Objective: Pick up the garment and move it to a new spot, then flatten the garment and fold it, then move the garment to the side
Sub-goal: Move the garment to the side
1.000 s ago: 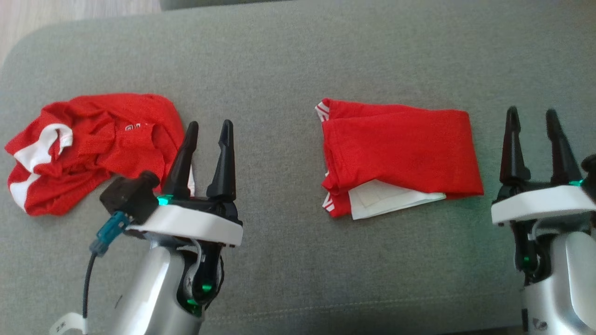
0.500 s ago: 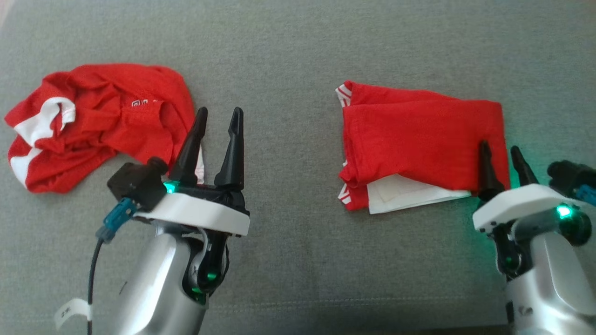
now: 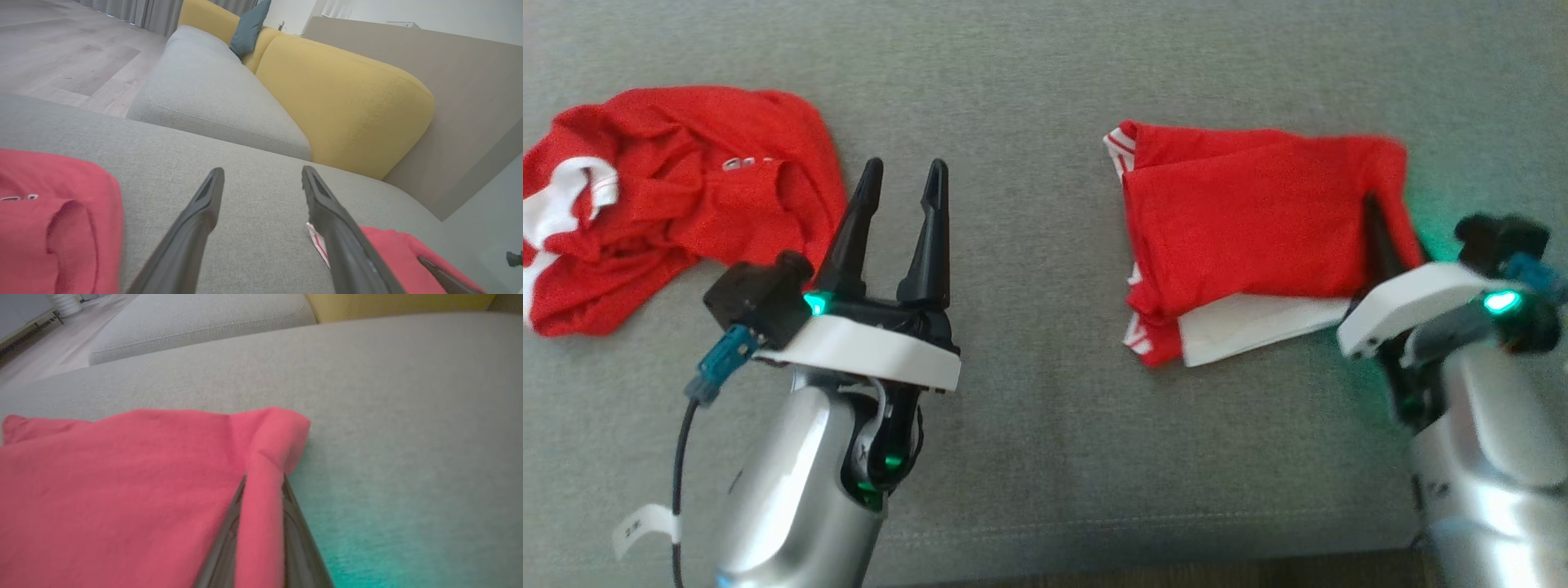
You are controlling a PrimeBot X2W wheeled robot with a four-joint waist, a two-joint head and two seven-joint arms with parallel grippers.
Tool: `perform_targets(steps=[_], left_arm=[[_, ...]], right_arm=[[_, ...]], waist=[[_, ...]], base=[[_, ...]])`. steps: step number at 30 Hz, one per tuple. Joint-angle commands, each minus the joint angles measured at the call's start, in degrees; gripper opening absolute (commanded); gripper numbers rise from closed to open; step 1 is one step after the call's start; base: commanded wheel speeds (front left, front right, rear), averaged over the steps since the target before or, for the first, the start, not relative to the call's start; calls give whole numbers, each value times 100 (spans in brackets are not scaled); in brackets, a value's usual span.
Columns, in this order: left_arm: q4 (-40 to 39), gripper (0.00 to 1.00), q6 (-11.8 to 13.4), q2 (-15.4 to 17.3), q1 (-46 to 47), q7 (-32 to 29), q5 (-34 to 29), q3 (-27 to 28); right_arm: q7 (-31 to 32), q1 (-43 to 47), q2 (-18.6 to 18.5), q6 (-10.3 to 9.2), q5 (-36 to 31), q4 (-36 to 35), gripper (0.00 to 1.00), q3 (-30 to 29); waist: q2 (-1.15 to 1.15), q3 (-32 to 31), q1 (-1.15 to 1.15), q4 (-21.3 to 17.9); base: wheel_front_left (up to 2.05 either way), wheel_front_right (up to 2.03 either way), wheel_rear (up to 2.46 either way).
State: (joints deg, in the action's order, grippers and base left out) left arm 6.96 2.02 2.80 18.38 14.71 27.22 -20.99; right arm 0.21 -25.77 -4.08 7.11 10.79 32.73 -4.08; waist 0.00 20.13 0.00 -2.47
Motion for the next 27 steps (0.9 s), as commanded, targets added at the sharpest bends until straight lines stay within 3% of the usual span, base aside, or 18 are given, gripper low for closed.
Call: perform_targets(steps=[1,10,15,17,27], left_arm=[[-201,100,18,9,221,29,-84,196],[-160,100,-21,14,345,29,-105,162],[-163,100,-31,13,393,29,-102,116],[-167,100,-43,13,400,29,-96,100],[-167,100,-34,27,342,29,-89,168]], right_arm=[[-65,-252,-233,37,-143,-246,0,186],[-174,-976,-1988,37,-221,-472,0,515],[-202,-1354,-2656,37,-137,-119,0,420],[-239,-1479,-2783,37,-97,59,0,328],[-442,-1721,-2741,37,-192,539,0,227]], waist=[[0,49,0,-94],[0,153,0,-340],[0,218,0,-335],[0,238,0,-311],[0,259,0,-249]], base=[[0,0,0],[0,0,0],[0,0,0],[0,0,0],[0,0,0]])
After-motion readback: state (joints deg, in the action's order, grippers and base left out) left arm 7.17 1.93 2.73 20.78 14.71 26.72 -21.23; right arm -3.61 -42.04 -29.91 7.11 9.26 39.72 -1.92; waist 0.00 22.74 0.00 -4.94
